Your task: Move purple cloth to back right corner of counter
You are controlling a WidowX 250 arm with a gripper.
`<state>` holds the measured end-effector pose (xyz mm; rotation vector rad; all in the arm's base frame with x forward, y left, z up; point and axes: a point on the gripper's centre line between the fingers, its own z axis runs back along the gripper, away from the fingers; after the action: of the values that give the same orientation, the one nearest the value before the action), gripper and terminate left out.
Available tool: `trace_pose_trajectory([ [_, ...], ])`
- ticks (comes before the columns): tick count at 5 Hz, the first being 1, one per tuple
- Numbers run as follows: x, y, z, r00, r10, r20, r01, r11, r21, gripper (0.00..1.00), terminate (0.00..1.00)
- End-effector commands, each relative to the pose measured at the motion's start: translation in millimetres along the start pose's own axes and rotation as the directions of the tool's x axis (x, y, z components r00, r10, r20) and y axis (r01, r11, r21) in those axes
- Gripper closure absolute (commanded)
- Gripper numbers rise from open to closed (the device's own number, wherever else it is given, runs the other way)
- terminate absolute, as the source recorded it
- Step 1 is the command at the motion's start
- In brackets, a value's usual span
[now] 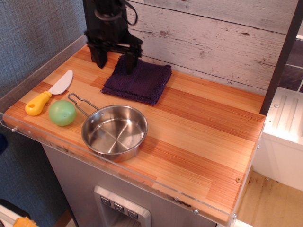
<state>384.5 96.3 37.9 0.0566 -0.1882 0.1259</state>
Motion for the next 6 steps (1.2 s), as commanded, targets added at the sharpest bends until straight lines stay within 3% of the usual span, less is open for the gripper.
trace_pose_trajectory([
  [1, 31.4, -28.4, 1.7, 0.998, -0.033, 0.059, 0.033, 0.999, 0.006, 0.00, 0.00],
  [2, 32.5, -34.5, 13.1, 0.998, -0.019, 0.065, 0.017, 0.999, 0.033, 0.00, 0.00],
  [4, 22.7, -39.5, -13.8, 0.999, 0.006, -0.051, -0.004, 0.999, 0.046, 0.00, 0.00],
  [6, -3.6, -108.7, -8.8, 0.988, -0.125, -0.085, 0.123, 0.992, -0.026, 0.00, 0.00],
])
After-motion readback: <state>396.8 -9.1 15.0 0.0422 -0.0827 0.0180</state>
